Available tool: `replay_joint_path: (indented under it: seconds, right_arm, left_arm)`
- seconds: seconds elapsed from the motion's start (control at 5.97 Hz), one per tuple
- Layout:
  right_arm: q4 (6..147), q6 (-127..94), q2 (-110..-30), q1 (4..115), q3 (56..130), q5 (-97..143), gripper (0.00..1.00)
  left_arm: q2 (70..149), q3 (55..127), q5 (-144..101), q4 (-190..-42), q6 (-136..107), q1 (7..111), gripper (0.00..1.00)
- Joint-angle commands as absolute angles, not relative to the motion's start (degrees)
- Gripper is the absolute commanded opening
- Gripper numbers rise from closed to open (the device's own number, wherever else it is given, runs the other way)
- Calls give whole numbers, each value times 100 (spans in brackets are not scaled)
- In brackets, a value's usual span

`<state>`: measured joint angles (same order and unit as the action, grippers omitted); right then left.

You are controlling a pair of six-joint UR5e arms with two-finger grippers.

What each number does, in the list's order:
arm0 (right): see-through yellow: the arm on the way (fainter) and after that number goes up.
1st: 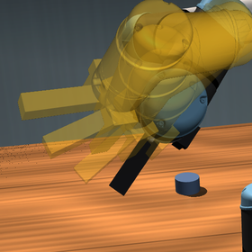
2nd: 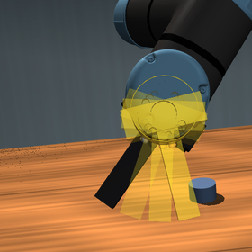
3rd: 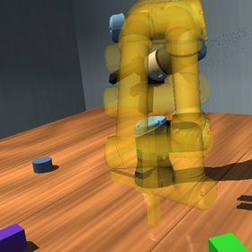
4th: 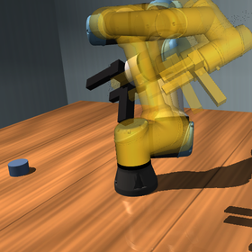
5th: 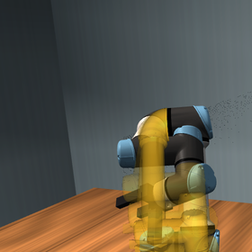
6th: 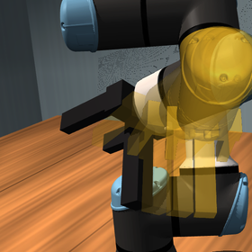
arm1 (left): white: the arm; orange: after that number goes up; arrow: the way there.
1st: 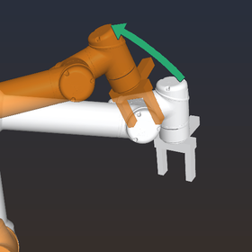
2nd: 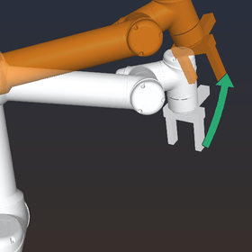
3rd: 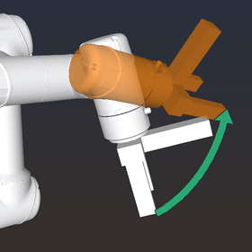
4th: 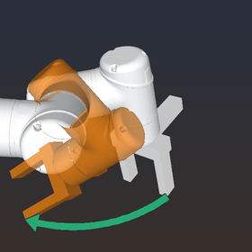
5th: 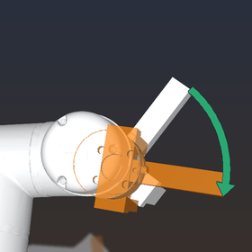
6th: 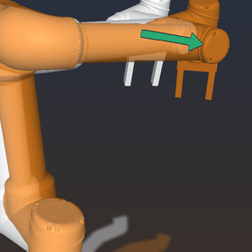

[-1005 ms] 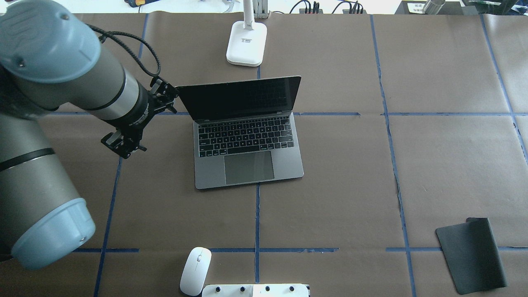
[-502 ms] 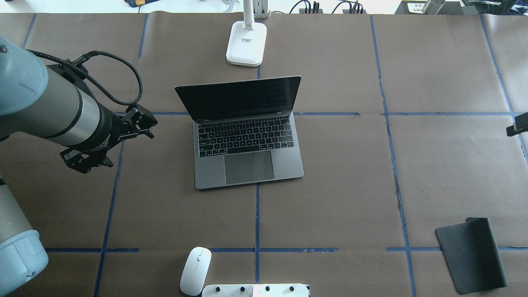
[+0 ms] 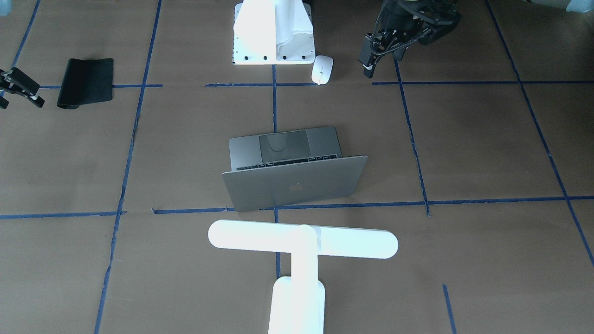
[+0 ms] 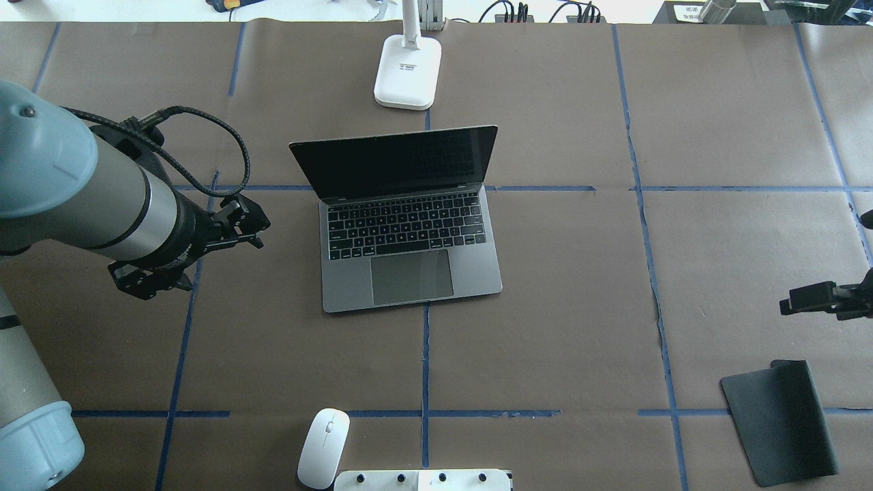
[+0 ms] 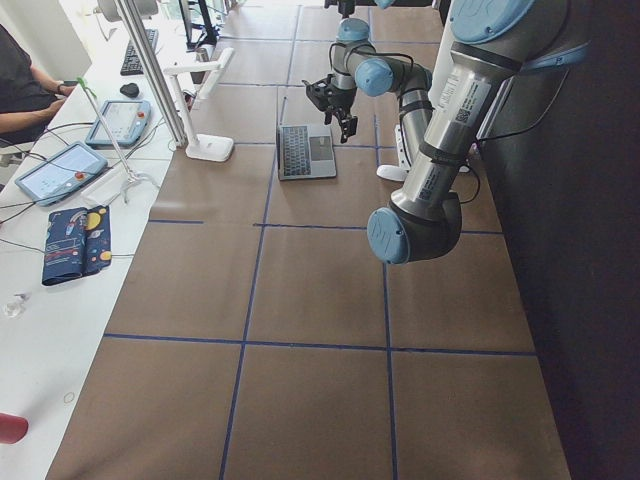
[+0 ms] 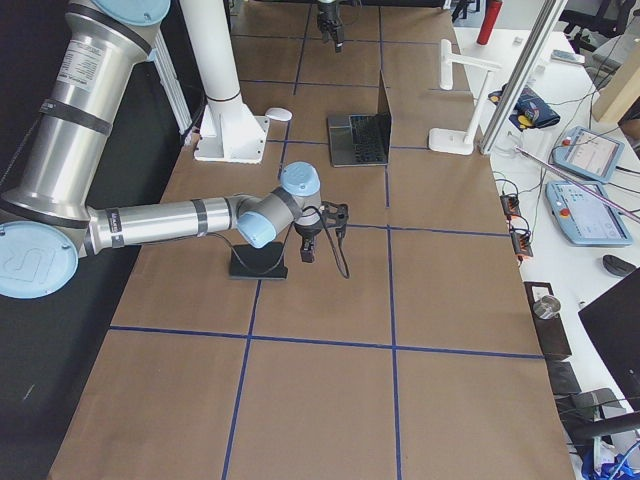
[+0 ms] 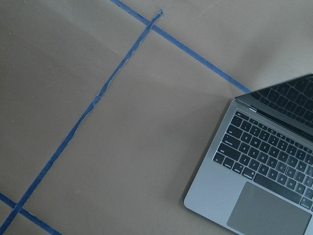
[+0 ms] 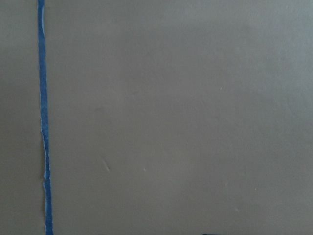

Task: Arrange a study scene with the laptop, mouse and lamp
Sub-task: 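Withdraw the left gripper from the laptop while the right arm reaches toward the mouse pad, then grasp the black mouse pad edge with the right gripper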

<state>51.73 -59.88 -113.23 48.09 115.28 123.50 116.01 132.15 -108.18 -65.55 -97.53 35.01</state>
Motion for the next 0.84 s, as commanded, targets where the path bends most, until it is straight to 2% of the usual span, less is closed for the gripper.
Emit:
replay_joint_path:
  seconds: [0.0,0.5,0.67]
  right_arm:
    - [4913,-6722,-11583,3643,11531,11789,100]
    - [4904,-6715,-11979,3332,11453,11804,100]
    - [4896,-6654,-11979,3261,11226,11839,100]
  left_arm:
    - [11601,13245,-10810,-6565,-9459,3270,100]
    - [11584,13228,-10810,-6565,-9448,3164,100]
    - [11584,13210,-10802,-6574,-9440,3112,100]
